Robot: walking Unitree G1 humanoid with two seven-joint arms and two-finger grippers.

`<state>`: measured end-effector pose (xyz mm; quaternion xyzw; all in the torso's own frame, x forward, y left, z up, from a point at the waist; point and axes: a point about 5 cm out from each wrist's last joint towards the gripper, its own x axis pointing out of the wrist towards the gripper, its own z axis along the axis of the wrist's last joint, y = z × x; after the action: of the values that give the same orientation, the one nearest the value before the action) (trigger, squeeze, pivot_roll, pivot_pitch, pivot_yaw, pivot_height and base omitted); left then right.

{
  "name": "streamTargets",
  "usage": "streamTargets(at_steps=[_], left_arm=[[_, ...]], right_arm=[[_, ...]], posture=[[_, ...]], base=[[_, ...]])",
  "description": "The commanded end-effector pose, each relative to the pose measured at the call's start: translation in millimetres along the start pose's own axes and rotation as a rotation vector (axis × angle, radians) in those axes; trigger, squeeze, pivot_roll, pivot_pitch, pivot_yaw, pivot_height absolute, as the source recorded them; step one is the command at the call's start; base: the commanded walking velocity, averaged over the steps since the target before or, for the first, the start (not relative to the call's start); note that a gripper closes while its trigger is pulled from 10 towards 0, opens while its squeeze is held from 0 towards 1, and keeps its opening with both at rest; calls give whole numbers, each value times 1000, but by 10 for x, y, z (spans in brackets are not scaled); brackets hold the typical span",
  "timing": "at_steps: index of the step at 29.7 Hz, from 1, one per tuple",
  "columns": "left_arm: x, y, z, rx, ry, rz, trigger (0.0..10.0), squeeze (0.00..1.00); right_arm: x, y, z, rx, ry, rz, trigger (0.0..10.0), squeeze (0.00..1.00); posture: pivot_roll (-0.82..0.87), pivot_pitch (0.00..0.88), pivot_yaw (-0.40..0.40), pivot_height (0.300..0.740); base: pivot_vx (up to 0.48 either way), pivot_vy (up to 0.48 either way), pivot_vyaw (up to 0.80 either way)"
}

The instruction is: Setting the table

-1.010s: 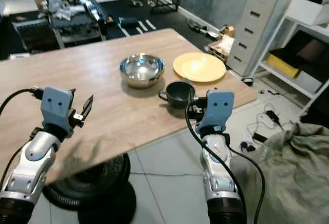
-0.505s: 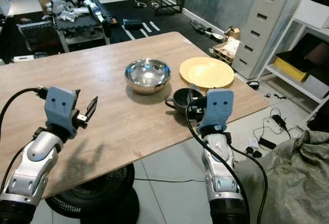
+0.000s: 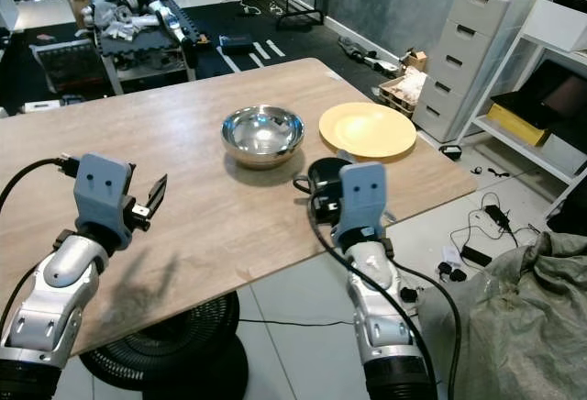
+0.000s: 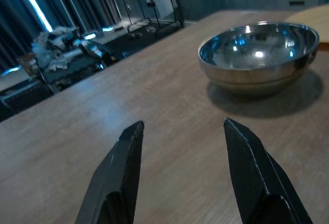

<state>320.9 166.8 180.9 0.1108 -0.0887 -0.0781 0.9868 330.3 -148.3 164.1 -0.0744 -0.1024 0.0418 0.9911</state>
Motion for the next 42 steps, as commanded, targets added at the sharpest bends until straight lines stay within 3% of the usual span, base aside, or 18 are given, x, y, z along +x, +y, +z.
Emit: streamTargets(at_steps=[1, 6, 8, 13, 17, 21, 22, 23, 24, 25, 34, 36, 42], left_arm=[[-7, 29, 0, 29, 23, -7, 10000, 0], [14, 43, 21, 54, 30, -8, 10000, 0], [65, 105, 92, 68, 20, 8, 10000, 0], [55, 118, 113, 70, 16, 8, 10000, 0], [36, 119, 118, 70, 16, 8, 10000, 0], [3, 97, 116, 66, 22, 6, 10000, 0], [3, 97, 116, 66, 22, 6, 10000, 0], [2, 91, 128, 65, 21, 5, 10000, 0], [2, 91, 128, 65, 21, 5, 10000, 0], [-1, 92, 137, 63, 18, 8, 10000, 0], [-29, 79, 139, 61, 23, 13, 10000, 0], [-42, 80, 135, 60, 26, 18, 10000, 0], [-53, 74, 113, 56, 35, 17, 10000, 0]], right_arm=[[28, 30, -113, -13, 83, -19, 10000, 0], [70, -11, -157, -1, 136, -74, 10000, 0], [132, -106, -207, 33, 192, -199, 10000, 0], [162, -153, -205, 38, 191, -245, 10000, 0], [170, -190, -242, 120, 225, -280, 10000, 0], [275, -342, -270, 224, 287, -357, 10000, 0], [275, -342, -270, 224, 287, -357, 10000, 0], [365, -339, -256, 315, 309, -341, 10000, 0], [365, -339, -256, 315, 309, -341, 10000, 0], [438, -274, -240, 425, 334, -294, 10000, 0], [553, -136, -241, 526, 394, -229, 10000, 0], [597, -117, -62, 507, 262, -198, 10000, 0], [572, -100, 134, 372, 113, -168, 10000, 0]], posture=[[26, 0, 92, 740], [39, 0, 89, 740], [53, 0, 89, 740], [61, 0, 88, 740], [66, 0, 86, 740], [73, 0, 81, 740], [73, 0, 81, 740], [80, 0, 76, 740], [80, 0, 76, 740], [84, 0, 73, 740], [94, 0, 61, 740], [95, 0, 60, 740], [78, 0, 73, 740]], base=[[0, 0, 0], [0, 0, 0], [0, 0, 0], [0, 0, 0], [0, 0, 0], [0, 0, 0], [0, 0, 0], [0, 0, 0], [0, 0, 0], [0, 0, 0], [0, 0, 0], [0, 0, 0], [0, 0, 0]])
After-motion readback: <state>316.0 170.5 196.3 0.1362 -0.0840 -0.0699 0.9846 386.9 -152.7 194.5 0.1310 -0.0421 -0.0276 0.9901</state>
